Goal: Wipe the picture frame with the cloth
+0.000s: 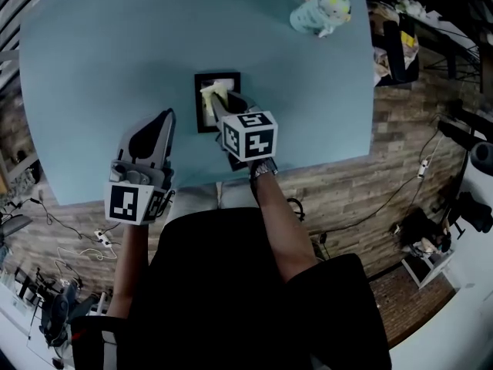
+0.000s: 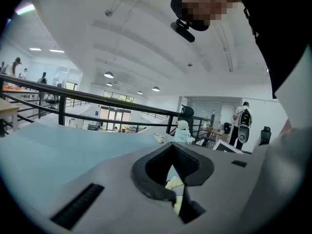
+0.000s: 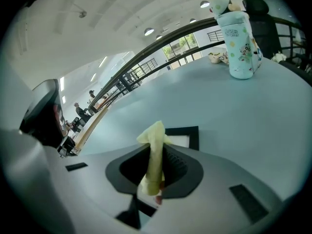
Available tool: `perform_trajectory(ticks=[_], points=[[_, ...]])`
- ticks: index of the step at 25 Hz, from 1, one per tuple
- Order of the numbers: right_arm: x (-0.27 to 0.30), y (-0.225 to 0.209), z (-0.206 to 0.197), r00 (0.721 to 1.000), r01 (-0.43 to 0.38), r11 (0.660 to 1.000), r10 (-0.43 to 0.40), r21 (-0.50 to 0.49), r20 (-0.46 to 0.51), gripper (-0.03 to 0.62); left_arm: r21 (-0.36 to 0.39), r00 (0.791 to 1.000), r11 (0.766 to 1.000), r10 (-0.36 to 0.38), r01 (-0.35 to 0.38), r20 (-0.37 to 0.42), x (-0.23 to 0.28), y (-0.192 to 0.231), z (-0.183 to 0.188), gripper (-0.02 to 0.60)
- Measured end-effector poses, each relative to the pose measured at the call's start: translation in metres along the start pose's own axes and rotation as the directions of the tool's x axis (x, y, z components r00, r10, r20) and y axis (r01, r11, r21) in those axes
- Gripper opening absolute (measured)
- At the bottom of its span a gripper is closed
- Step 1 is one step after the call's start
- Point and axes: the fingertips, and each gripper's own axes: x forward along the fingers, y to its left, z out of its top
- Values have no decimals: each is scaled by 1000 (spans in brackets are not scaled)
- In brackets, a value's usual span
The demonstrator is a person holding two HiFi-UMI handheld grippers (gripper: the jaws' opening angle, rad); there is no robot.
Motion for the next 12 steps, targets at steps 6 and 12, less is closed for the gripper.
perform_trajectory(ticks=[6,12], points=[[-14,-16,3,999,34,999,-34,28,25,57,7,999,1000,-28,29,-34,5,-10,-3,-3],[-27,-30,5,997,61,997,-63,47,48,57,-12,997,998,-64,64,-40,11,-21,-5,-3]])
